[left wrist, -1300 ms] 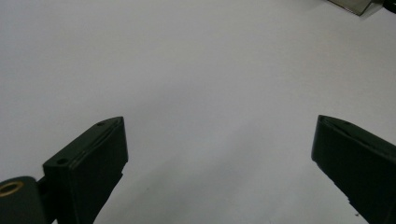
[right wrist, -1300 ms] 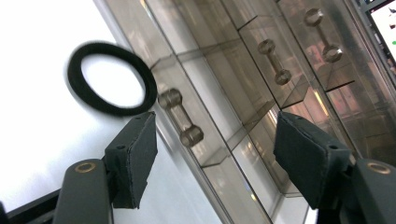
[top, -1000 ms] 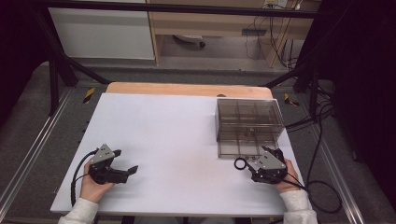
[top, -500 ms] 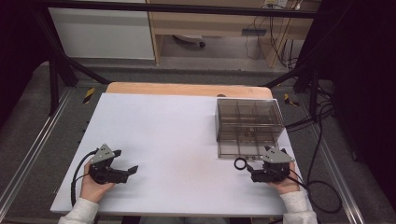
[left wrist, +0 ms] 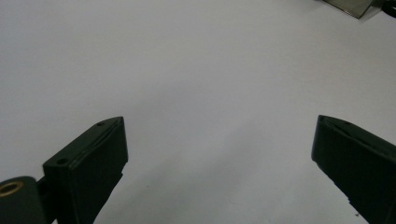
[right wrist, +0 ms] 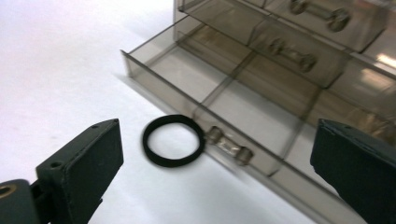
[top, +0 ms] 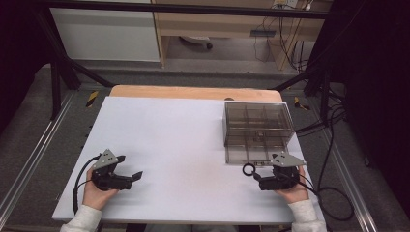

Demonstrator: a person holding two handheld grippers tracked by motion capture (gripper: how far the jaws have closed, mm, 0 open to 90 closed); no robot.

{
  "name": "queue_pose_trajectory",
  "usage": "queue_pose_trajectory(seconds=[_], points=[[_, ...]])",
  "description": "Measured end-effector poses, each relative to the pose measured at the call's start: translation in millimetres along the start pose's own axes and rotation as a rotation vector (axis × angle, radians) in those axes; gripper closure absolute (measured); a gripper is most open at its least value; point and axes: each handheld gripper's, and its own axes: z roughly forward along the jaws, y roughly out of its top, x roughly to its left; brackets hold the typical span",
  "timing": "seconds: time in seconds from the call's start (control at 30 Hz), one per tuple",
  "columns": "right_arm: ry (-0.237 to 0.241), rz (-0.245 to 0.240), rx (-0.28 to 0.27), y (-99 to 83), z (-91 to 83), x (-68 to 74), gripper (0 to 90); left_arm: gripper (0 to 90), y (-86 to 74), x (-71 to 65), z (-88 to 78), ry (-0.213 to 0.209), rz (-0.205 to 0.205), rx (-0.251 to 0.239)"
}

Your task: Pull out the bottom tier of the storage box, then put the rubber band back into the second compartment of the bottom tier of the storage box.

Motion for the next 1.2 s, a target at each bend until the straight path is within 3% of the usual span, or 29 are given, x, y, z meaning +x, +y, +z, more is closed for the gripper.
queue_pose_trajectory(seconds=[0.3, 1.2], points=[[0.067, 0.025, -0.001, 3.7, -2.1, 3.5, 1.0, 3.4, -0.4, 0.7, 0.1, -0.001, -0.006, 0.000], [0.144, 0.022, 0.059, 11.8, 14.1, 22.2, 3.2, 3.4, -0.1, 0.6, 0.1, 0.000, -0.006, 0.003]])
